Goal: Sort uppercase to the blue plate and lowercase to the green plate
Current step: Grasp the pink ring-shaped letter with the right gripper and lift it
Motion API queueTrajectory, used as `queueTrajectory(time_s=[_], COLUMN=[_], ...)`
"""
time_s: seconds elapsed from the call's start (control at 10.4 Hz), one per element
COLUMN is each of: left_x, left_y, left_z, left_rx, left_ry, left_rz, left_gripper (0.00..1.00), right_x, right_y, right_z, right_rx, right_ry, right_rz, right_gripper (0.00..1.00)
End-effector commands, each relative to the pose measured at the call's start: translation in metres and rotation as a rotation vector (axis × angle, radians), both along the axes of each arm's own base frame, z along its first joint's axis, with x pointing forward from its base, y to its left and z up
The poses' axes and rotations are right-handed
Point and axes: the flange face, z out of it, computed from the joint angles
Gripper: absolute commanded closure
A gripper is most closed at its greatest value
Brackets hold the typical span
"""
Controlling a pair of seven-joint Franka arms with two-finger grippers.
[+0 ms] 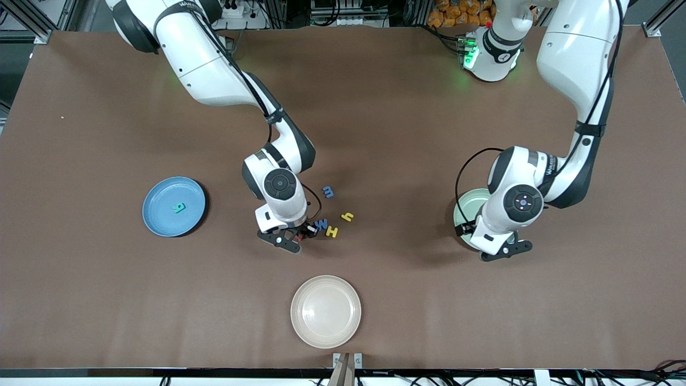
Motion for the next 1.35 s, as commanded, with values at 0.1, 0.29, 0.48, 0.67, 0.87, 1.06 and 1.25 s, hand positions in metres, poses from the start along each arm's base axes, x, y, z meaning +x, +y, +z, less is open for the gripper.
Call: queueTrajectory(time_s=[0.1,0.29,0.48,0.67,0.87,1.06,1.25], left_x=[0.007,0.009,0.009,0.014,0.013,0.014,0.016], left_y=[-0.015,-0.015,-0.024,-0.025,-0.026,-0.036,-0.041], left_z=[0.002,-0.001,0.000,0.003,-0.001,-0.004,0.000], left_rx=[-0.010,-0.012,-0.016,-0.019,-0.018,-0.017,-0.020], left_ry=[-0.026,-0.027,-0.039,-0.051,-0.047,-0.053,-0.065], left_rz=[0.039,0.041,0.041,0.059,0.068,0.088,0.103], left_gripper=[0.00,0.00,0.00,0.00,0.00,0.00,0.00], right_x=[0.003,0.004,0.008,0.017,0.023,0.022,0.012], right_y=[0.003,0.002,0.000,-0.008,-0.018,-0.041,-0.075], right_z=[-0.003,-0.003,0.003,0.019,0.038,0.051,0.070], right_rx=[-0.020,-0.023,-0.024,-0.053,-0.063,-0.108,-0.110], right_ry=[-0.014,-0.012,-0.014,0.025,0.045,0.124,0.145], right_rz=[-0.002,0.008,0.022,0.053,0.114,0.132,0.179], right_gripper=[0.77,0.83,0.86,0.88,0.91,0.92,0.94])
